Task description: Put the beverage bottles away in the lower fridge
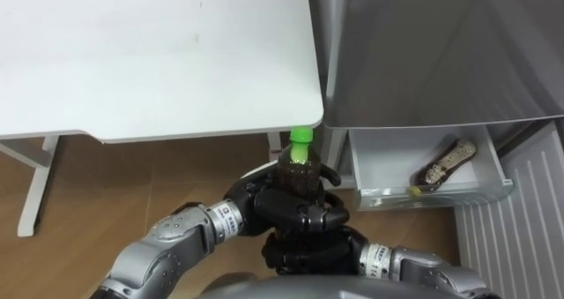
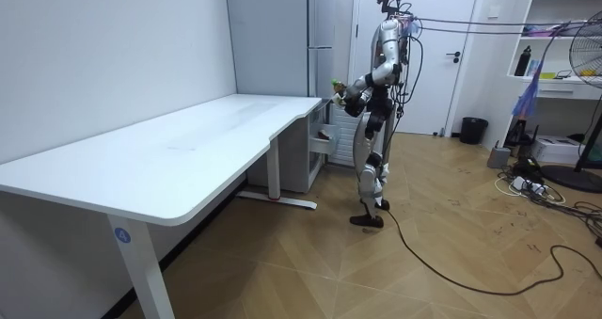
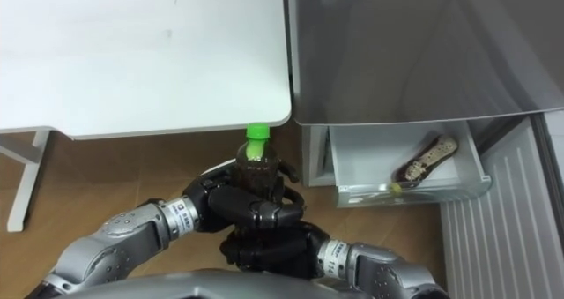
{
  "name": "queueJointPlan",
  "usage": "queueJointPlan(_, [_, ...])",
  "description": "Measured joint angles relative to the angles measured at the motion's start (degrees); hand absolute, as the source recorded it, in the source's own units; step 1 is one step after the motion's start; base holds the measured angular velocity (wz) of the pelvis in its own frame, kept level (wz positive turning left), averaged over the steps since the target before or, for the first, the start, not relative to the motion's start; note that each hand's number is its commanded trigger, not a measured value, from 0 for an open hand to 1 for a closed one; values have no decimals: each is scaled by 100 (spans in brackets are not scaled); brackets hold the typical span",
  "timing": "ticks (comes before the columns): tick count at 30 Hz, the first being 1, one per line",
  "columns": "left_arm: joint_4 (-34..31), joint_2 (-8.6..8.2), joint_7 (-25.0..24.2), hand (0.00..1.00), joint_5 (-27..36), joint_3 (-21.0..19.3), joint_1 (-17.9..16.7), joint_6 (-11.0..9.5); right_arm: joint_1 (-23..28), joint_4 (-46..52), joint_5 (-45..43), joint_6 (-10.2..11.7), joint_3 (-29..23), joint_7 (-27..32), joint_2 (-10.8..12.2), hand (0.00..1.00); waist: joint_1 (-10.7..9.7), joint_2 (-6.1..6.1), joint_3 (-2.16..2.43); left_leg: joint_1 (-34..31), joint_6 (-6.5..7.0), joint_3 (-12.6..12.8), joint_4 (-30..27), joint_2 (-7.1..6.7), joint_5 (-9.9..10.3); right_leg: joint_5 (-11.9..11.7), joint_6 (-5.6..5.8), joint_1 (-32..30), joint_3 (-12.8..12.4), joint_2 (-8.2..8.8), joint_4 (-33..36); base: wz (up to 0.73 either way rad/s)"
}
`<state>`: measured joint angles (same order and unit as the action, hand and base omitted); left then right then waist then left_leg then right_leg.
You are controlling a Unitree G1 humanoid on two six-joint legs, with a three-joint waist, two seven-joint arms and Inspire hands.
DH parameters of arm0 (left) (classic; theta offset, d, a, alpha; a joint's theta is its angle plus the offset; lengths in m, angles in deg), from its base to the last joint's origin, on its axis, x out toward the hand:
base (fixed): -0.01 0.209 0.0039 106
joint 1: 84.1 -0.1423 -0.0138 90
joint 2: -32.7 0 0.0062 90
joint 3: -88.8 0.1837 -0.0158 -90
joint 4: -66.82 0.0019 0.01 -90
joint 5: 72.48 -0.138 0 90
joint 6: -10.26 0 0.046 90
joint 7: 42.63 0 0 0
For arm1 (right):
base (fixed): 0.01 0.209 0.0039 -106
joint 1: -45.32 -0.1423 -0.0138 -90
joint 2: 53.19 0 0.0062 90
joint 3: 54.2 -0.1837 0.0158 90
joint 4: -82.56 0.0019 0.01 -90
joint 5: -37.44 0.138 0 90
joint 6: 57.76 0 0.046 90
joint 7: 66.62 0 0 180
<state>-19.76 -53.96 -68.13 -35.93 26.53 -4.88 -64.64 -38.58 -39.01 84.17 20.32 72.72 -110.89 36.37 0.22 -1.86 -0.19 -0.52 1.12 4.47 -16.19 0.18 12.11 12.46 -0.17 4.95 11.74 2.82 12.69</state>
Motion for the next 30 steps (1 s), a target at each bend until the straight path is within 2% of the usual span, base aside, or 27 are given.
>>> queueJointPlan(7, [-152, 1, 22, 0, -1, -18, 0, 0, 10, 233, 1, -9, -10, 18, -126, 100, 0, -10, 3, 22, 0, 4, 41, -3, -1, 1, 1, -23, -7, 6, -18, 0])
queueJointPlan(16, [-383, 40, 137, 0, -61, -60, 2, 1, -2, 307, 0, 62, -71, -4, -121, 100, 5, 37, -15, 21, -1, -23, 39, -6, 0, -2, 1, 19, 8, 2, -92, 0])
queueJointPlan(21, [-533, 45, 242, 0, -152, -66, 0, 9, 16, 362, -23, 55, -154, -17, -99, 100, 20, 53, -34, 17, -2, -23, 37, -1, 1, -2, -1, 6, -6, -3, -83, 0])
queueJointPlan(24, [-804, 46, 287, 0, -298, -176, -1, 54, 25, 479, -272, 65, -413, -118, -64, 100, 36, 57, -42, 11, -5, 1, 41, 3, 5, -2, -1, -8, -58, -24, -91, -4])
queueJointPlan(30, [-1277, 41, 395, 0, -601, -355, 1, 83, 4, 511, -431, 236, -697, -298, 92, 100, 37, 33, -28, 27, -5, -10, 38, 4, 5, -7, -7, 33, -50, -10, -87, 0])
